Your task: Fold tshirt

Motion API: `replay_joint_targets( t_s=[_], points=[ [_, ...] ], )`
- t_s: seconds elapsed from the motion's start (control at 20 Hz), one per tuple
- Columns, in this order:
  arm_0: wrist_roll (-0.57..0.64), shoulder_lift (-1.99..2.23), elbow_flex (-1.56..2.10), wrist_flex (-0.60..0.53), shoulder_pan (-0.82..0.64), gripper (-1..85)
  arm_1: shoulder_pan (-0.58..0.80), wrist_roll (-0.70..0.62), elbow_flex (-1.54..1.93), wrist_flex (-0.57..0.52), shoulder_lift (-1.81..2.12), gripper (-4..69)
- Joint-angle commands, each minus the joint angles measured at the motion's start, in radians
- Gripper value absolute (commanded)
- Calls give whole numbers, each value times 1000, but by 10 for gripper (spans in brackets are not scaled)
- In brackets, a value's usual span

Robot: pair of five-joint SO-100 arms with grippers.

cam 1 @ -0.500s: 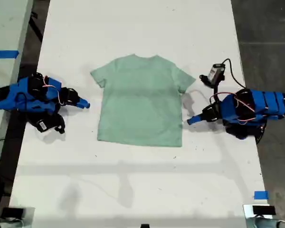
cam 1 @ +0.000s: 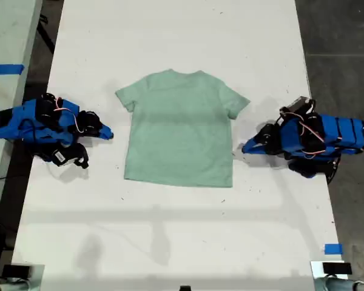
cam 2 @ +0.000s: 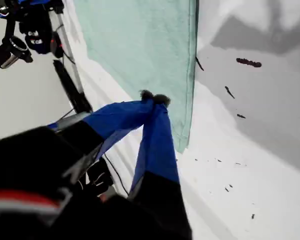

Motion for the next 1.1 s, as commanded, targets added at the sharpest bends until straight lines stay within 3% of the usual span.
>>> replay_joint_targets(
  t_s=[0.0,0.15,0.35,0.55,0.75,1.05],
  points=[
    [-20,3,-9,-20,2,1,-6,40,-8,-12,0,-15],
    [-60,3,-11,-48,-17,0,-26,-8,-23,9,0,-15],
    [-40,-8,-40,-86,-40,0,-25,-133,-60,-64,-3,-12],
    [38,-307,-202,-190,-78,0,32,-278,-264,-48,-279,-12],
    [212,-646,-518,-167,-204,0,218,-549,-603,35,-667,-12],
    [465,-908,-893,0,-472,0,597,-923,-916,138,-1002,-13]
  ],
)
